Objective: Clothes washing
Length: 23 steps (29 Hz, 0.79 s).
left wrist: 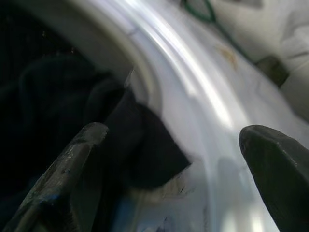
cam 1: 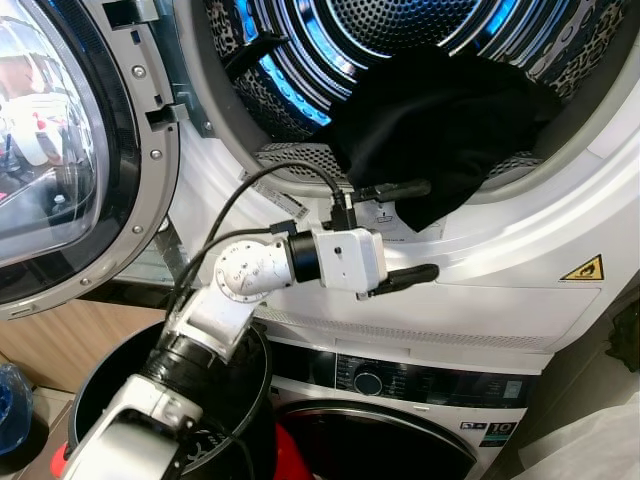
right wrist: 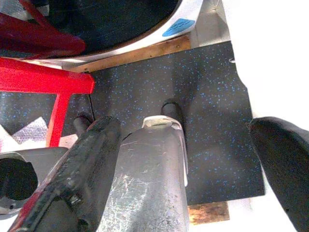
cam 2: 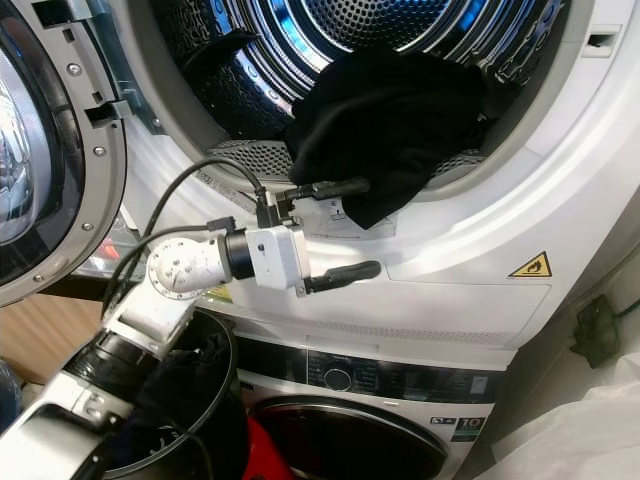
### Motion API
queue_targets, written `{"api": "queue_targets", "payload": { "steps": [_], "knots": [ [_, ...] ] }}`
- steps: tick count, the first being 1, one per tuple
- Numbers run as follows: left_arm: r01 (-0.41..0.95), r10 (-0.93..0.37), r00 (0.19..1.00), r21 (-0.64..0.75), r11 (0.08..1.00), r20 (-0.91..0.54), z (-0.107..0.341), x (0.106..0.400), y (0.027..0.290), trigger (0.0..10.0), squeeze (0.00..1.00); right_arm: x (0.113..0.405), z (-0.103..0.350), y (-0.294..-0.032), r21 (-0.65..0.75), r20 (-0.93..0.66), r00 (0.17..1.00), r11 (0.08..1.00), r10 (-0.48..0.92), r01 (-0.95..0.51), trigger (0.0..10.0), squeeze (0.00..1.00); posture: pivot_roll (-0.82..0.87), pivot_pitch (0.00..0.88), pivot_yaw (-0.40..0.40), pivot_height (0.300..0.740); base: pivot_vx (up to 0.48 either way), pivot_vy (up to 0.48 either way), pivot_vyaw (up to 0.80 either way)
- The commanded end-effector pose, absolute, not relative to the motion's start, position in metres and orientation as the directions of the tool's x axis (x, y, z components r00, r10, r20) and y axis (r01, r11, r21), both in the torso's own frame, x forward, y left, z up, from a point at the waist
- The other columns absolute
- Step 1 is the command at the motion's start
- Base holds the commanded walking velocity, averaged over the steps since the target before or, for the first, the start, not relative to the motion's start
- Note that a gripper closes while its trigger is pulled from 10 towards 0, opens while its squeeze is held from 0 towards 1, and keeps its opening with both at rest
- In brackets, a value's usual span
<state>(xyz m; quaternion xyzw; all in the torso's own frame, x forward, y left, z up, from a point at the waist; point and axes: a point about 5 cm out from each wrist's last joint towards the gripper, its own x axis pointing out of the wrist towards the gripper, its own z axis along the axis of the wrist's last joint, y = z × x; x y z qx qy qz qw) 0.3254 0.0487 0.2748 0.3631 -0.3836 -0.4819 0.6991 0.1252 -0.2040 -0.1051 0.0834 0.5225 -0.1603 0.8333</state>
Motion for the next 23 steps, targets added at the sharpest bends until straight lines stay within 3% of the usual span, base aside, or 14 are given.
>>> {"api": "queue_targets", "payload": {
  "steps": [1,4,10,13,16,19,23],
  "knots": [
    [0.369,-0.938,0.258,0.874,0.317,0.231,0.289,0.332,0.054,10.0,0.00,0.110,-0.111,-0.198,-0.029,-0.926,0.342,0.935,-0.158,0.354,10.0,0.00,-0.06,0.000,0.094,0.740,0.000,0.000,0.00],
    [0.377,-0.934,0.285,0.871,0.315,0.215,0.297,0.344,0.054,10.0,0.00,0.111,-0.110,-0.200,-0.031,-0.925,0.343,0.932,-0.164,0.361,10.0,0.00,-0.07,0.000,0.092,0.740,0.000,0.000,0.00],
    [0.587,-0.912,0.338,0.705,0.398,0.232,0.318,0.372,0.055,10.0,0.00,0.111,-0.110,-0.200,-0.025,-0.924,0.347,0.930,-0.162,0.366,10.0,0.00,-0.10,0.000,0.093,0.740,0.000,0.000,0.00],
    [0.611,-0.913,0.340,0.685,0.397,0.225,0.320,0.377,0.053,10.0,0.00,0.109,-0.111,-0.200,-0.026,-0.925,0.345,0.931,-0.160,0.363,10.0,0.00,-0.10,0.000,0.088,0.740,0.000,0.000,0.00],
    [0.633,-0.860,0.399,0.582,0.509,0.318,0.343,0.385,0.053,10.0,0.00,0.107,-0.111,-0.201,-0.030,-0.927,0.339,0.931,-0.162,0.365,10.0,0.00,-0.11,0.000,0.093,0.740,0.000,0.000,0.00],
    [0.615,-0.826,0.451,0.553,0.562,0.337,0.354,0.390,0.055,10.0,0.00,0.106,-0.111,-0.201,-0.028,-0.926,0.340,0.929,-0.163,0.369,10.0,0.00,-0.13,0.000,0.098,0.740,0.000,0.000,0.00],
    [0.632,-0.826,0.485,0.539,0.557,0.286,0.355,0.394,0.053,10.0,0.00,0.105,-0.112,-0.200,-0.026,-0.926,0.340,0.929,-0.162,0.369,10.0,0.00,-0.13,0.000,0.099,0.740,0.000,0.000,0.00]
  ]
}}
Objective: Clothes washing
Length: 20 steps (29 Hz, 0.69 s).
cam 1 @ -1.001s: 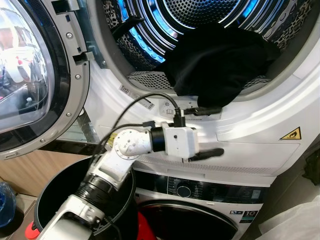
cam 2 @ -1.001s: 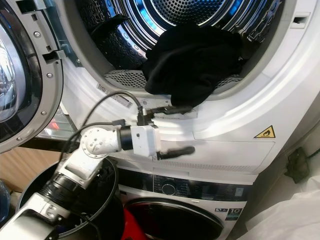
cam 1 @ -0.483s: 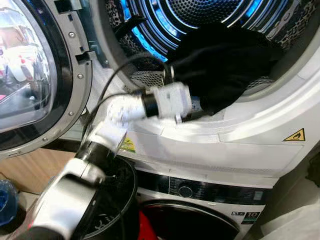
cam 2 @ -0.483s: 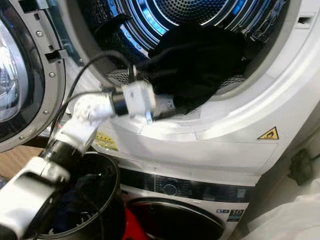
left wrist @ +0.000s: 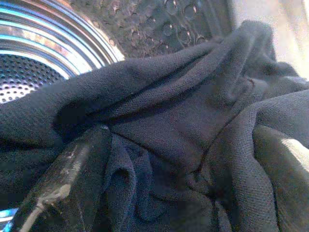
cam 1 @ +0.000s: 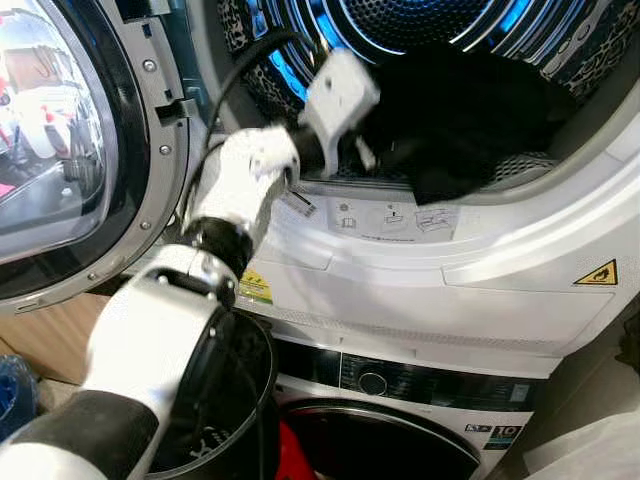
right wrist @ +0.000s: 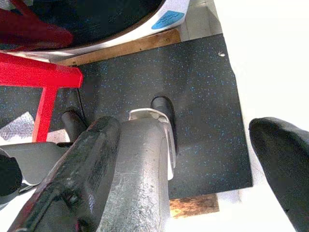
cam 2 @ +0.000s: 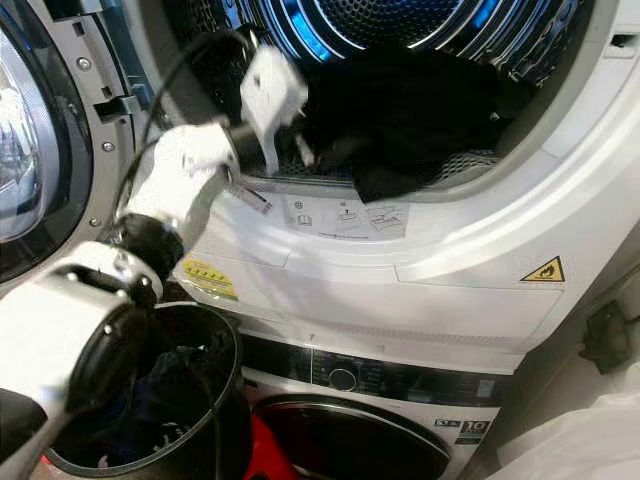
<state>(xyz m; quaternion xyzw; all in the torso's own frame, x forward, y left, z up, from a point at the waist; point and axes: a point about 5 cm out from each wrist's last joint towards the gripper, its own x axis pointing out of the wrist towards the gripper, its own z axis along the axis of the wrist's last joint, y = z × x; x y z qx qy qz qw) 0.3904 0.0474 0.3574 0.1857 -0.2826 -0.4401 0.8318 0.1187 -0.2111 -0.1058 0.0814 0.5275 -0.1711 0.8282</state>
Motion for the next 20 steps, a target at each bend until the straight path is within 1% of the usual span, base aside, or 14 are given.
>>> {"api": "queue_targets", "payload": {
  "steps": [1,3,6,8,9,11,14,15,17,18,19,20],
  "knots": [
    [0.631,-0.828,0.495,0.545,0.552,0.266,0.353,0.395,0.052,10.0,0.00,0.104,-0.112,-0.200,-0.026,-0.926,0.340,0.929,-0.161,0.368,10.0,0.00,-0.13,0.000,0.099,0.740,0.000,0.000,0.00],
    [0.649,-0.834,0.510,0.541,0.535,0.212,0.346,0.397,0.049,10.0,0.00,0.103,-0.112,-0.200,-0.025,-0.927,0.339,0.930,-0.158,0.365,10.0,0.00,-0.13,0.000,0.100,0.740,0.000,0.000,0.00],
    [0.662,-0.833,0.523,0.528,0.531,0.181,0.340,0.399,0.048,10.0,0.00,0.102,-0.112,-0.200,-0.025,-0.928,0.338,0.932,-0.156,0.362,10.0,0.00,-0.12,0.000,0.100,0.740,0.000,0.000,0.00],
    [0.654,-0.817,0.562,0.535,0.536,0.131,0.330,0.401,0.046,10.0,0.00,0.099,-0.113,-0.199,-0.027,-0.930,0.334,0.933,-0.155,0.358,10.0,0.00,-0.12,0.000,0.111,0.740,0.000,0.000,0.00],
    [0.654,-0.817,0.562,0.535,0.536,0.131,0.330,0.401,0.046,10.0,0.00,0.099,-0.113,-0.199,-0.027,-0.930,0.334,0.933,-0.155,0.358,10.0,0.00,-0.12,0.000,0.111,0.740,0.000,0.000,0.00],
    [0.618,-0.783,0.614,0.557,0.555,0.100,0.325,0.404,0.044,10.0,0.00,0.095,-0.114,-0.198,-0.028,-0.932,0.329,0.933,-0.154,0.358,10.0,0.00,-0.12,0.000,0.123,0.740,0.000,0.000,0.00],
    [0.602,-0.767,0.634,0.560,0.569,0.097,0.324,0.405,0.043,10.0,0.00,0.094,-0.115,-0.197,-0.028,-0.932,0.327,0.933,-0.154,0.360,10.0,0.00,-0.12,0.000,0.125,0.740,0.000,0.000,0.00],
    [0.577,-0.731,0.673,0.537,0.616,0.115,0.323,0.407,0.042,10.0,0.00,0.091,-0.115,-0.196,-0.028,-0.934,0.324,0.933,-0.152,0.358,10.0,0.00,-0.14,0.000,0.135,0.740,0.000,0.000,0.00],
    [0.574,-0.723,0.680,0.525,0.628,0.121,0.323,0.408,0.041,10.0,0.00,0.090,-0.116,-0.195,-0.028,-0.934,0.323,0.933,-0.151,0.358,10.0,0.00,-0.14,0.000,0.135,0.740,0.000,0.000,0.00],
    [0.591,-0.720,0.680,0.475,0.652,0.142,0.326,0.408,0.040,10.0,0.00,0.088,-0.116,-0.195,-0.028,-0.934,0.322,0.932,-0.152,0.361,10.0,0.00,-0.16,0.000,0.139,0.740,0.000,0.000,0.00],
    [0.591,-0.720,0.680,0.475,0.652,0.142,0.326,0.408,0.040,10.0,0.00,0.088,-0.116,-0.195,-0.028,-0.934,0.322,0.932,-0.152,0.361,10.0,0.00,-0.16,0.000,0.139,0.740,0.000,0.000,0.00],
    [0.607,-0.721,0.673,0.432,0.667,0.167,0.329,0.407,0.037,10.0,0.00,0.087,-0.116,-0.195,-0.029,-0.935,0.320,0.931,-0.154,0.363,10.0,0.00,-0.16,0.000,0.140,0.740,0.000,0.000,0.00]
  ]
}}
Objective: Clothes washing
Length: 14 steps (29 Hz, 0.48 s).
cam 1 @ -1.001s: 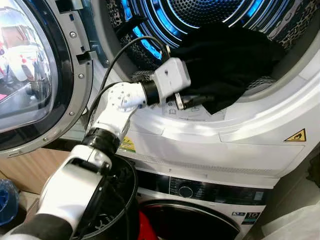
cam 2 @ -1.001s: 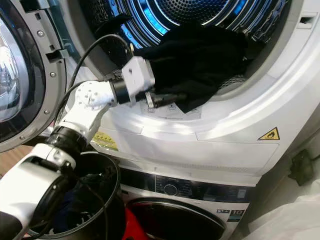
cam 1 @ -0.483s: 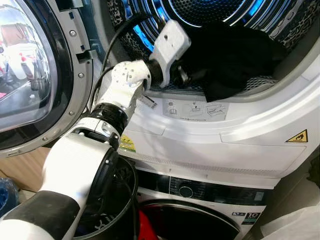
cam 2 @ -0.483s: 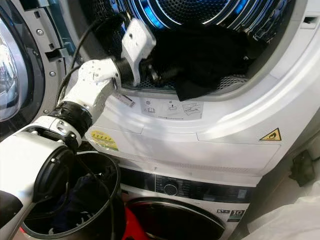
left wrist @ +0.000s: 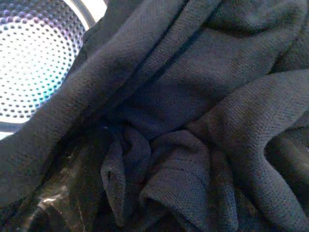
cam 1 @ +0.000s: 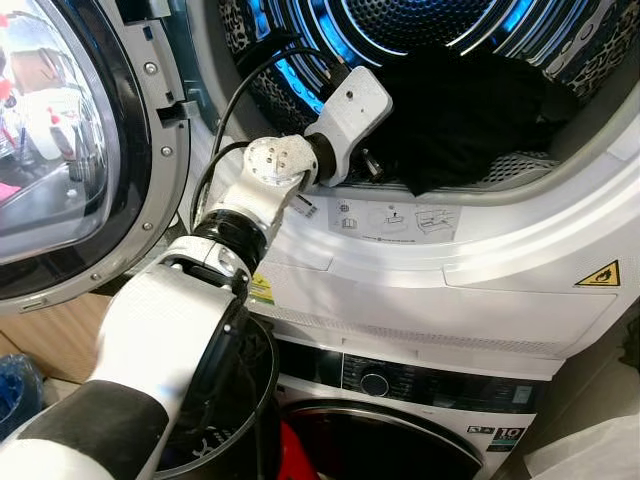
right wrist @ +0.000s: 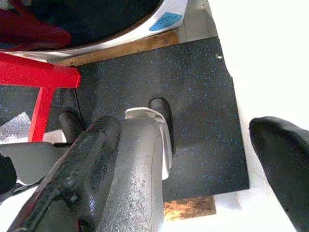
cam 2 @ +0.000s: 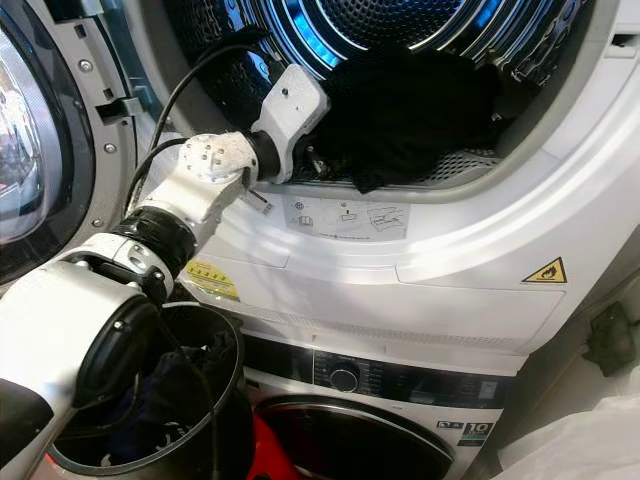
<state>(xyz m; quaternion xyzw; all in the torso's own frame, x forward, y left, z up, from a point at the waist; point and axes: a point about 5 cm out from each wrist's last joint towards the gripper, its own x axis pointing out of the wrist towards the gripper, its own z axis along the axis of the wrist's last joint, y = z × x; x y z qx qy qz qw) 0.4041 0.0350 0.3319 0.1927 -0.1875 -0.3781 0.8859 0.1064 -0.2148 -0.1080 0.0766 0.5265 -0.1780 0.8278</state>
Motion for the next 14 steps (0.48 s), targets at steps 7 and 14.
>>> {"api": "queue_targets", "payload": {
  "steps": [7,14],
  "knots": [
    [0.655,-0.655,0.674,0.134,0.744,0.342,0.358,0.404,0.027,10.0,0.00,0.082,-0.117,-0.197,-0.038,-0.935,0.314,0.927,-0.164,0.373,10.0,0.00,-0.17,0.000,0.136,0.740,0.000,0.000,0.00],
    [0.708,-0.669,0.662,0.009,0.706,0.338,0.363,0.404,0.023,10.0,0.00,0.083,-0.116,-0.198,-0.036,-0.929,0.327,0.921,-0.175,0.389,10.0,0.00,-0.19,0.000,0.145,0.740,0.000,0.000,0.00]
  ]
}}
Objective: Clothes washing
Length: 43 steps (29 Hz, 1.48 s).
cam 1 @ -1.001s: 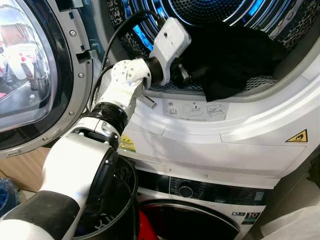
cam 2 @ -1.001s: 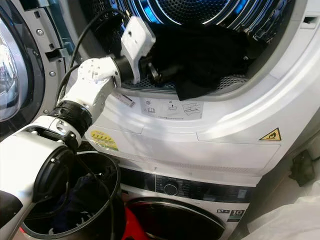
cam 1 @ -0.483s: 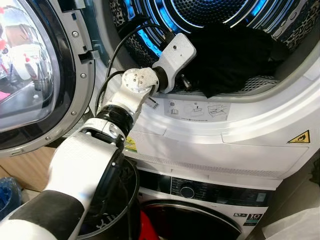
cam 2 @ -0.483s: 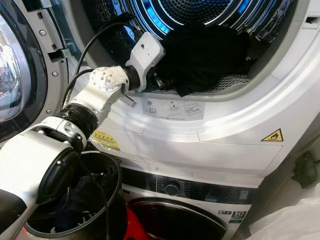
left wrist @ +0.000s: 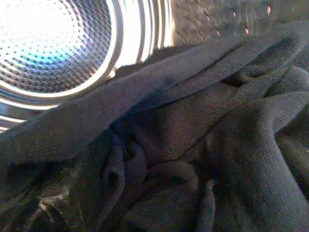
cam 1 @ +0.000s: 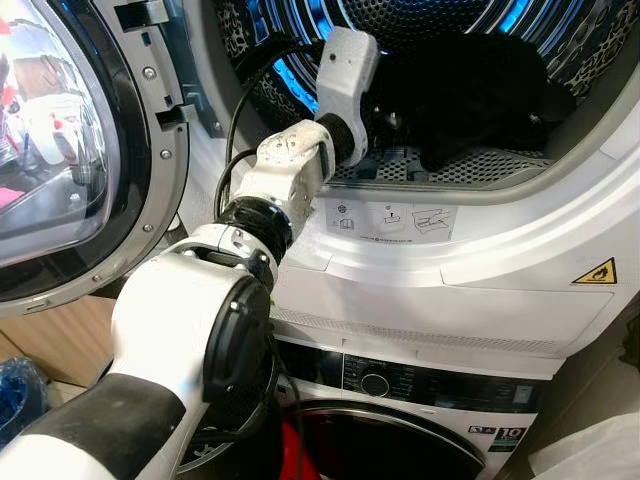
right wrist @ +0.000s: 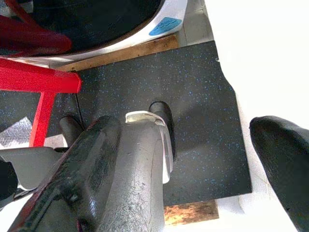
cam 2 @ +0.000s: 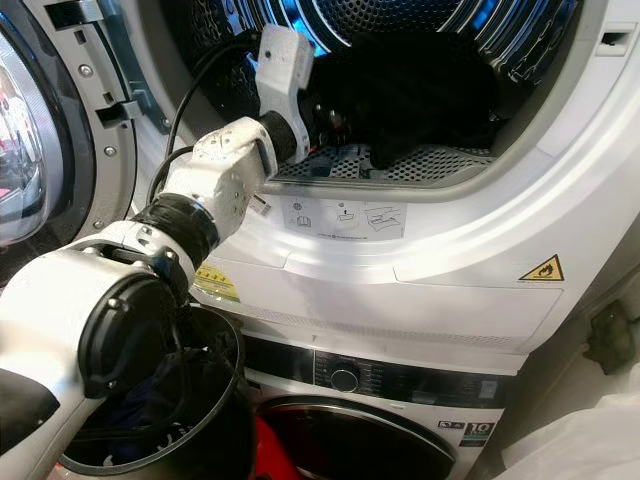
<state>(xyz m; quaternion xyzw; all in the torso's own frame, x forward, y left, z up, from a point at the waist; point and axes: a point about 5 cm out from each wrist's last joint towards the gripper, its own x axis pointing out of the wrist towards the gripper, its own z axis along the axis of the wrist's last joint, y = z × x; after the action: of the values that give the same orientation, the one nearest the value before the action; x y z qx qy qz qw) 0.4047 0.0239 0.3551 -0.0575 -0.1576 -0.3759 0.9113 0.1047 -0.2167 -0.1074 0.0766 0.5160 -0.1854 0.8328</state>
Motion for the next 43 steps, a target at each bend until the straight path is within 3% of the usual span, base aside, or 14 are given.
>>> {"api": "queue_targets", "payload": {
  "steps": [1,7,21,28,31,35,38,43],
  "knots": [
    [0.731,-0.720,0.630,0.091,0.676,0.292,0.360,0.401,0.018,10.0,0.00,0.082,-0.116,-0.198,-0.044,-0.929,0.324,0.920,-0.181,0.390,10.0,0.00,-0.19,0.000,0.146,0.740,0.000,0.000,0.00],
    [0.740,-0.770,0.606,0.213,0.638,0.201,0.352,0.400,0.013,10.0,0.00,0.084,-0.116,-0.198,-0.048,-0.923,0.331,0.914,-0.194,0.403,10.0,0.00,-0.22,0.000,0.145,0.740,0.000,0.000,0.00],
    [0.757,-0.810,0.569,0.294,0.583,0.141,0.349,0.392,-0.012,10.0,0.00,0.092,-0.113,-0.202,-0.056,-0.911,0.349,0.904,-0.220,0.423,10.0,0.00,-0.28,0.000,0.174,0.740,0.000,0.000,0.00],
    [0.801,-0.858,0.490,0.308,0.513,0.153,0.353,0.385,-0.022,10.0,0.00,0.098,-0.112,-0.201,-0.048,-0.901,0.368,0.894,-0.232,0.445,10.0,0.00,-0.26,0.000,0.177,0.740,0.000,0.000,0.00],
    [0.821,-0.883,0.428,0.326,0.468,0.191,0.363,0.382,-0.018,10.0,0.00,0.098,-0.113,-0.197,-0.045,-0.904,0.364,0.898,-0.223,0.438,10.0,0.00,-0.22,0.000,0.168,0.740,0.000,0.000,0.00],
    [0.783,-0.875,0.437,0.390,0.484,0.208,0.367,0.383,-0.011,10.0,0.00,0.098,-0.113,-0.192,-0.041,-0.908,0.361,0.902,-0.214,0.430,10.0,0.00,-0.22,0.000,0.180,0.740,0.000,0.000,0.00],
    [0.796,-0.910,0.328,0.444,0.411,0.255,0.375,0.381,0.012,10.0,0.00,0.100,-0.113,-0.191,-0.030,-0.907,0.366,0.898,-0.210,0.439,10.0,0.00,-0.19,0.000,0.181,0.740,0.000,0.000,0.00],
    [0.785,-0.923,0.285,0.489,0.379,0.257,0.380,0.381,0.030,10.0,0.00,0.101,-0.113,-0.189,-0.025,-0.909,0.366,0.903,-0.199,0.428,10.0,0.00,-0.16,0.000,0.169,0.740,0.000,0.000,0.00]
  ]
}}
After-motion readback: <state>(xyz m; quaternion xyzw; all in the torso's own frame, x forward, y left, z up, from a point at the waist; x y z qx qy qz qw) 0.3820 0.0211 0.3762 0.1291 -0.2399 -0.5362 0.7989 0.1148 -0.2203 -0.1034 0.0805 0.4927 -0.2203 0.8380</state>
